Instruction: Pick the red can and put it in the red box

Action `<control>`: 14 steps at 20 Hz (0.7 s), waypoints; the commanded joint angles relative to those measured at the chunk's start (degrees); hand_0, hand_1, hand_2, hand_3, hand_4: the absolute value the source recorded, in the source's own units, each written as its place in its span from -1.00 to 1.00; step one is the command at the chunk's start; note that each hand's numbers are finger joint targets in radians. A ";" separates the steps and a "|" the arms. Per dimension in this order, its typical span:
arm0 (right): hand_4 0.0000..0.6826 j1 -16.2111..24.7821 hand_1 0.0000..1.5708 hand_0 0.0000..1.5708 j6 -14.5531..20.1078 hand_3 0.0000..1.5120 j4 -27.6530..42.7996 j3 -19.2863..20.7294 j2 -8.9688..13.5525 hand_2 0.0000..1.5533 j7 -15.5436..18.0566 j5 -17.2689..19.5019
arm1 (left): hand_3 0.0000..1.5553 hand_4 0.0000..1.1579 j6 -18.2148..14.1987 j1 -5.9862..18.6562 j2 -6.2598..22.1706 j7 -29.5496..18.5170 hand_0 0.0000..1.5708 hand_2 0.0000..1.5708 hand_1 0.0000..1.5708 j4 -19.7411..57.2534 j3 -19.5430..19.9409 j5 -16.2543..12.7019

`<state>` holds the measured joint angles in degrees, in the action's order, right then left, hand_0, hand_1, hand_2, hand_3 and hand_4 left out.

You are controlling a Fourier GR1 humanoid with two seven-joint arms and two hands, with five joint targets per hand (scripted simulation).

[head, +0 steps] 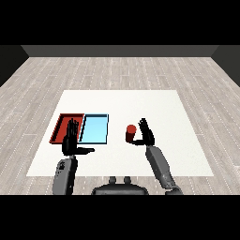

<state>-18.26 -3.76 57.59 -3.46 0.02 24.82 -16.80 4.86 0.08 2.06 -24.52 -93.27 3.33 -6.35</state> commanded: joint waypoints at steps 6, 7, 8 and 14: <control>-1.00 -0.16 -1.00 -1.00 2.22 -1.00 -3.90 -6.85 -0.02 -1.00 4.31 -4.60 | -1.00 -1.00 3.66 -1.58 1.74 -3.68 -1.00 -1.00 -1.00 1.11 1.89 -2.26; -1.00 2.05 -1.00 -1.00 3.02 -1.00 4.54 -5.80 -0.02 -1.00 -2.83 -3.28 | -1.00 -1.00 1.90 1.66 1.11 -2.18 -1.00 -1.00 -1.00 3.15 1.91 -1.73; -1.00 -3.23 -1.00 -1.00 0.28 -1.00 -5.11 -0.60 -0.01 -1.00 1.26 -2.20 | -1.00 -1.00 1.45 -6.44 -0.87 -3.68 -1.00 -1.00 -1.00 -4.03 -1.33 0.20; -1.00 -2.60 -1.00 -1.00 3.10 -1.00 -5.43 -2.92 -0.01 -1.00 1.40 -3.04 | -1.00 -1.00 0.13 -0.48 0.51 3.69 -1.00 -1.00 -1.00 -4.89 0.34 -1.72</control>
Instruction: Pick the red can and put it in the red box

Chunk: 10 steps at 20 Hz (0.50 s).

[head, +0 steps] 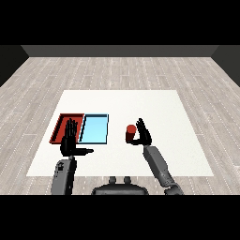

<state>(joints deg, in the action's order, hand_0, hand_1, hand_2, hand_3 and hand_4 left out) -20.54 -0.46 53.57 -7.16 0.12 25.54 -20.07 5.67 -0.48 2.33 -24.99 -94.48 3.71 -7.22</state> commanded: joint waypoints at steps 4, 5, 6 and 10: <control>-1.00 -0.42 -1.00 -1.00 3.12 -1.00 -1.94 -4.86 -0.11 -1.00 2.47 -2.62 | -1.00 -1.00 1.28 2.56 1.05 -1.06 -1.00 -1.00 -1.00 4.60 1.42 -0.69; -1.00 -3.90 -1.00 -1.00 -0.66 -1.00 -2.05 2.19 0.96 -1.00 -3.43 -0.31 | -1.00 -1.00 -2.05 1.77 -1.44 -1.15 -1.00 -1.00 -1.00 2.88 -0.92 2.02; -1.00 -2.14 -1.00 -1.00 2.58 -1.00 -3.93 -2.42 -0.10 -1.00 0.33 -2.12 | -1.00 -1.00 3.16 -1.40 1.54 -0.27 -1.00 -1.00 -1.00 -0.22 1.71 -2.99; -1.00 -4.99 -1.00 -1.00 4.29 -1.00 -7.65 -5.56 -0.11 -1.00 3.90 -3.79 | -1.00 -1.00 -0.35 -3.25 -1.36 -1.10 -1.00 -1.00 -1.00 -1.15 -2.11 1.31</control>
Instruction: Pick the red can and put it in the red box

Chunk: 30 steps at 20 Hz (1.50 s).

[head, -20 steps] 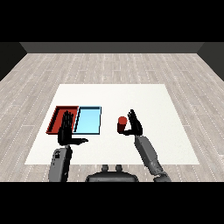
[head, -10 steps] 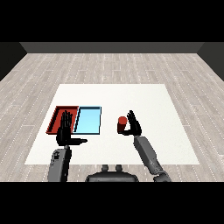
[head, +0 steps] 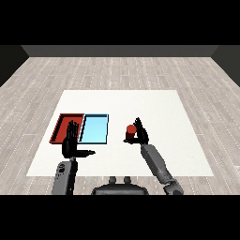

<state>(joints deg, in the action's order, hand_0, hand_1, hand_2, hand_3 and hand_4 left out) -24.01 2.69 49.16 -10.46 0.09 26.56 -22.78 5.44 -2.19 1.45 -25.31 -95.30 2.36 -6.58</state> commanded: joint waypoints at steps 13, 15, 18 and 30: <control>-1.00 -5.84 -1.00 -1.00 6.46 -1.00 -3.11 -7.79 -0.08 -1.00 0.36 -6.93 | -1.00 -1.00 1.77 -0.54 1.02 0.13 -1.00 -1.00 -1.00 0.81 1.71 -2.42; -1.00 -6.77 -1.00 -1.00 4.37 -1.00 -6.57 -6.82 -0.08 -1.00 2.36 -6.72 | -1.00 -1.00 2.49 1.85 1.83 -3.87 -1.00 -1.00 -1.00 5.25 2.86 -1.64; -1.00 -9.33 -1.00 -1.00 3.74 -1.00 -13.05 -8.36 -0.08 -1.00 5.70 -8.98 | -1.00 -1.00 2.44 -0.37 0.86 -3.75 -1.00 -1.00 -1.00 3.00 2.24 -2.23; 0.44 -13.00 0.94 0.94 10.47 0.93 -17.63 -8.04 -0.08 0.93 4.46 -8.95 | -1.00 -1.00 0.96 0.78 2.01 2.15 -1.00 -1.00 -1.00 -1.54 2.38 -2.64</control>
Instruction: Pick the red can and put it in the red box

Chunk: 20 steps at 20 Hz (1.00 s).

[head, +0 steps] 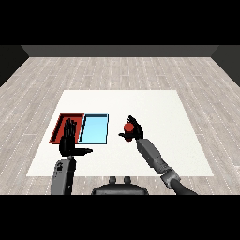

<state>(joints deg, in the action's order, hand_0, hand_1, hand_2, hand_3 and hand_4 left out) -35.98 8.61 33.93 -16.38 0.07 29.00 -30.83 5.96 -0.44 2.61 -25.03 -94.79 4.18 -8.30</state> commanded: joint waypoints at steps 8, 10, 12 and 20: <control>0.69 -5.05 0.96 0.96 7.89 0.88 -4.94 -2.02 -0.07 0.90 -2.34 2.59 | -1.00 -1.00 -1.01 -0.15 -0.97 -0.38 -1.00 -1.00 -1.00 0.12 -0.29 0.44; 0.61 -5.02 0.95 0.95 9.13 0.88 -7.34 -5.68 -0.07 0.90 -1.98 1.08 | -1.00 -1.00 1.98 -1.36 0.40 -2.21 -1.00 -1.00 -1.00 1.51 0.35 -0.77; 0.61 0.98 0.95 0.95 10.90 0.88 -0.28 -9.09 -0.07 0.90 -2.75 1.39 | -1.00 -1.00 4.10 -0.65 2.44 -3.70 -1.00 -1.00 -1.00 4.10 3.26 -2.92; 0.64 -2.42 0.97 0.97 14.62 0.87 1.96 -9.46 -0.07 0.90 -5.66 0.46 | -1.00 -1.00 0.16 -4.73 -2.06 -4.57 -1.00 -1.00 -1.00 0.12 -1.99 1.78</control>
<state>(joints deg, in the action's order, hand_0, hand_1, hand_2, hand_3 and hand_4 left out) -39.92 20.03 30.44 -24.00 0.01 26.12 -31.00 6.09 -2.02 1.92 -26.82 -94.34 3.77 -7.85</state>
